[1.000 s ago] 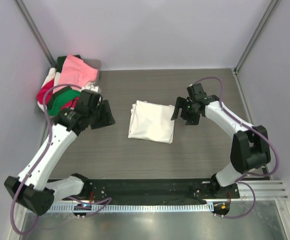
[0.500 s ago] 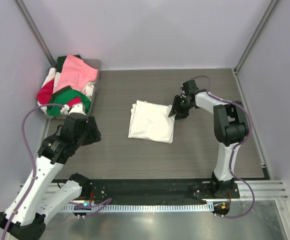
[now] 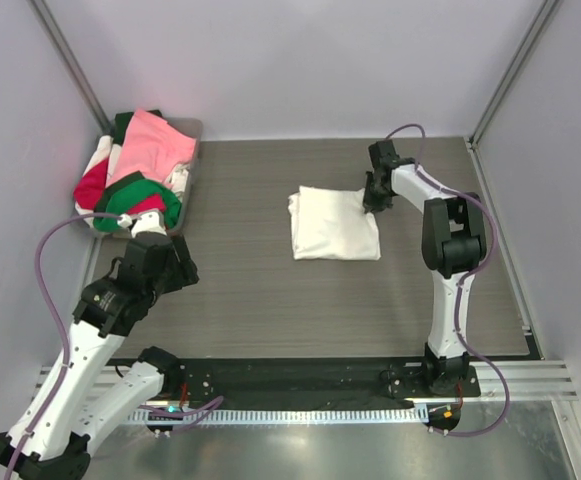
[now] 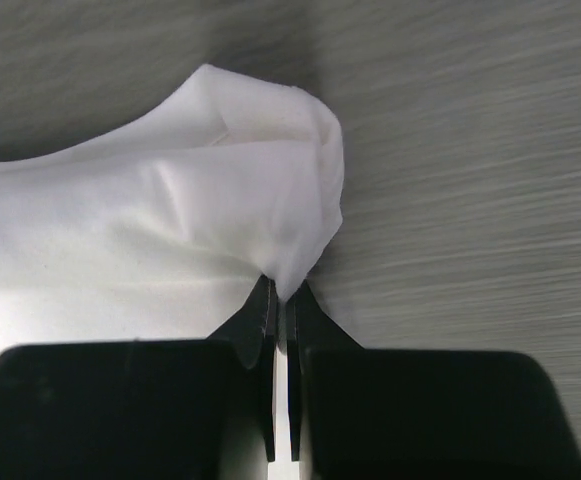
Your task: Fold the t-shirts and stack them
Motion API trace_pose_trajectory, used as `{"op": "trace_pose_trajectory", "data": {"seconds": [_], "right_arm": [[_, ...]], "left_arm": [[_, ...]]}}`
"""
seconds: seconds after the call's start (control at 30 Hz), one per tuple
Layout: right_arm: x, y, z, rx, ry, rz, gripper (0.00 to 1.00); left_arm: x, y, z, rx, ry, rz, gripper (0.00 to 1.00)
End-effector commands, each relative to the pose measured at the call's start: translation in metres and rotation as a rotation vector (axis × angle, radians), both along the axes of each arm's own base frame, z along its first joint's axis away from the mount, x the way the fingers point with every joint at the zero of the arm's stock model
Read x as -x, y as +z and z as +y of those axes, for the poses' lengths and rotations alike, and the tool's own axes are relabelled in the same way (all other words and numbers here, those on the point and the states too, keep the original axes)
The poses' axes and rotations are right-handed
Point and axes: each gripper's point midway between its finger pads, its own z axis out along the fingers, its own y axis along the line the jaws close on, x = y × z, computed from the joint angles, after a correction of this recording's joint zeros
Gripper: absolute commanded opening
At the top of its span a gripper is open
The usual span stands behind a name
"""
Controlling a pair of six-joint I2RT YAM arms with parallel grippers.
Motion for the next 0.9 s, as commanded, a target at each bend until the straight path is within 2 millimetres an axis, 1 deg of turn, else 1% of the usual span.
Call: {"op": "trace_pose_trajectory", "data": {"seconds": [0.0, 0.03, 0.07, 0.1, 0.13, 0.17, 0.2, 0.23, 0.3, 0.33, 0.37, 0.4, 0.43, 0.47, 0.5, 0.53, 0.57, 0.63, 0.67, 0.73, 0.77, 0.8, 0.83, 0.87], "right_arm": [[-0.012, -0.005, -0.107, 0.342, -0.164, 0.021, 0.01], [-0.026, 0.006, -0.117, 0.366, -0.185, -0.016, 0.01], [-0.033, 0.013, -0.138, 0.428, -0.212, -0.032, 0.01], [-0.040, 0.007, -0.147, 0.465, -0.216, -0.028, 0.01], [-0.059, 0.025, -0.157, 0.497, -0.242, -0.086, 0.01], [-0.066, 0.033, -0.174, 0.566, -0.253, -0.096, 0.01], [-0.074, 0.036, -0.184, 0.606, -0.268, -0.107, 0.01], [-0.092, 0.041, -0.192, 0.633, -0.288, -0.143, 0.01], [-0.108, 0.045, -0.209, 0.696, -0.310, -0.168, 0.01], [-0.124, 0.045, -0.230, 0.699, -0.351, -0.203, 0.01], [-0.131, 0.045, -0.237, 0.706, -0.361, -0.224, 0.01], [-0.137, 0.047, -0.251, 0.719, -0.375, -0.239, 0.01], [-0.146, 0.052, -0.257, 0.722, -0.390, -0.277, 0.01], [-0.158, 0.049, -0.262, 0.726, -0.407, -0.322, 0.01], [-0.163, 0.050, -0.267, 0.732, -0.421, -0.350, 0.01], [-0.166, 0.057, -0.278, 0.780, -0.420, -0.361, 0.01], [-0.176, 0.060, -0.284, 0.793, -0.444, -0.416, 0.01], [-0.182, 0.070, -0.295, 0.848, -0.444, -0.454, 0.01], [-0.192, 0.080, -0.298, 0.859, -0.467, -0.522, 0.01], [-0.200, 0.084, -0.304, 0.877, -0.468, -0.568, 0.01], [-0.207, 0.097, -0.308, 0.889, -0.481, -0.633, 0.01], [-0.211, 0.102, -0.310, 0.888, -0.488, -0.665, 0.01], [-0.214, 0.103, -0.312, 0.894, -0.493, -0.687, 0.01], [-0.216, 0.113, -0.315, 0.916, -0.519, -0.728, 0.01]], "left_arm": [[-0.008, 0.005, 0.001, 0.004, 0.029, -0.034, 0.64], [-0.008, 0.004, 0.001, 0.005, 0.029, -0.032, 0.64], [-0.008, 0.004, 0.001, 0.003, 0.028, -0.030, 0.64], [-0.009, 0.002, 0.000, 0.001, 0.028, -0.026, 0.64], [-0.009, 0.003, 0.001, -0.001, 0.030, -0.026, 0.64], [-0.009, 0.002, 0.001, -0.001, 0.032, -0.024, 0.64], [-0.010, 0.001, 0.000, -0.003, 0.031, -0.020, 0.64], [-0.010, 0.000, 0.001, -0.004, 0.034, -0.018, 0.64], [-0.011, -0.001, 0.001, -0.005, 0.035, -0.013, 0.64], [-0.012, -0.002, 0.003, -0.005, 0.045, -0.010, 0.64], [-0.013, -0.002, 0.003, -0.003, 0.047, -0.007, 0.64], [-0.014, -0.004, 0.004, -0.003, 0.051, -0.002, 0.64], [-0.016, -0.005, 0.005, -0.004, 0.057, 0.005, 0.64], [-0.017, -0.007, 0.008, -0.003, 0.070, 0.014, 0.64], [-0.018, -0.008, 0.009, -0.004, 0.074, 0.019, 0.64], [-0.019, -0.010, 0.010, -0.006, 0.080, 0.029, 0.64], [-0.021, -0.014, 0.010, -0.011, 0.082, 0.044, 0.63], [-0.021, -0.017, 0.008, -0.015, 0.076, 0.064, 0.63], [-0.022, -0.019, 0.008, -0.019, 0.076, 0.074, 0.62], [-0.022, -0.020, 0.010, -0.028, 0.087, 0.082, 0.62], [-0.022, -0.021, 0.010, -0.030, 0.092, 0.086, 0.62], [-0.022, -0.023, 0.010, -0.035, 0.093, 0.095, 0.62], [-0.023, -0.023, 0.011, -0.039, 0.098, 0.094, 0.62], [-0.023, -0.023, 0.012, -0.040, 0.101, 0.096, 0.62]]}}
